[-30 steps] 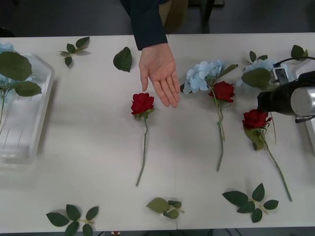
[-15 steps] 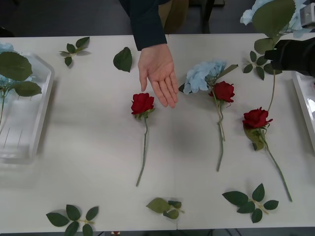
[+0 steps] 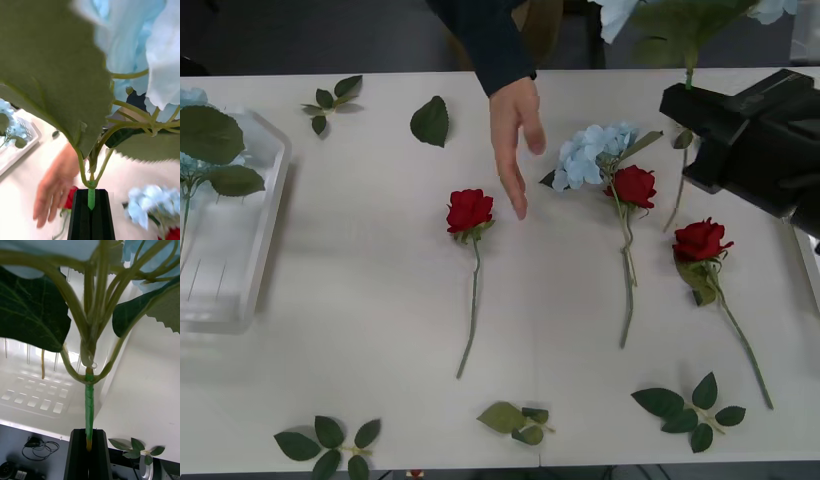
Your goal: Place the red flowers into the right box and the blue flowers into the left box. If a person shows an open palm, hand one flower to the person first, then continue sorting.
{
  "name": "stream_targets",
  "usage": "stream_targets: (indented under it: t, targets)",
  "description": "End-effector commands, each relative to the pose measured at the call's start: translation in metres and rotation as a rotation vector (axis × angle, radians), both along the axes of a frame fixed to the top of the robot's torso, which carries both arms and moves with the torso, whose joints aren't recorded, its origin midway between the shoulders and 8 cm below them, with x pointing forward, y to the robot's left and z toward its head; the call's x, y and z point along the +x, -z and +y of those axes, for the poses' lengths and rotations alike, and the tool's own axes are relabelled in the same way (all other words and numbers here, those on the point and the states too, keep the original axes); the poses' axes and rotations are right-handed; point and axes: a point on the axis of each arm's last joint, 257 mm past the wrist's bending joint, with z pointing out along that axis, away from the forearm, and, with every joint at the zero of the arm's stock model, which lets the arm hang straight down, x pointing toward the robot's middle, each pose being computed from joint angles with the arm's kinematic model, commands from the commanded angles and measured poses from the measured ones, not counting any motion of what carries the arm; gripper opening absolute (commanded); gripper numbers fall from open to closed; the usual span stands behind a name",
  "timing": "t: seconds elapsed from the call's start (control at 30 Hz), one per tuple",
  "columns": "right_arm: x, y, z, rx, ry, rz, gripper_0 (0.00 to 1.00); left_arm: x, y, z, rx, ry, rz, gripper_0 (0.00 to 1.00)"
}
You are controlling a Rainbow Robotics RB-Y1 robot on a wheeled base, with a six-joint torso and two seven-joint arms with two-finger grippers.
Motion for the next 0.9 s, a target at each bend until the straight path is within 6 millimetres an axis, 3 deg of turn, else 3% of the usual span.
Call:
stream_targets:
  t: [0.03,0.27,0.47,0.7,0.73,0.8,0.83,0.9]
  targets:
    - [-0.009,-0.033,0.059,0.035,-0.082,-0.113,0.00,0.013,-0.030,0.002,0.018,0.063,-0.062,0.00]
    - [0.028,-0.048,0.089,0.041,0.013,-0.218,0.00,0.013,-0.030,0.002,0.019,0.062,-0.060,0.00]
    - [0.062,-0.044,0.109,0.092,0.037,-0.229,0.00,0.013,-0.030,0.002,0.019,0.062,-0.060,0.00]
    - [0.069,-0.040,0.110,0.095,0.045,-0.228,0.00,0.013,-0.030,0.002,0.019,0.062,-0.060,0.00]
    - [0.069,-0.040,0.110,0.095,0.045,-0.228,0.03,0.013,-0.030,0.003,0.020,0.062,-0.060,0.00]
    - [0.069,-0.040,0.110,0.097,0.045,-0.227,0.19,0.013,-0.030,0.003,0.020,0.062,-0.060,0.00]
    - [0.070,-0.039,0.109,0.099,0.046,-0.224,0.43,0.013,-0.030,0.003,0.020,0.062,-0.060,0.00]
    - [0.070,-0.041,0.109,0.105,0.046,-0.224,0.75,0.013,-0.030,0.003,0.020,0.062,-0.060,0.00]
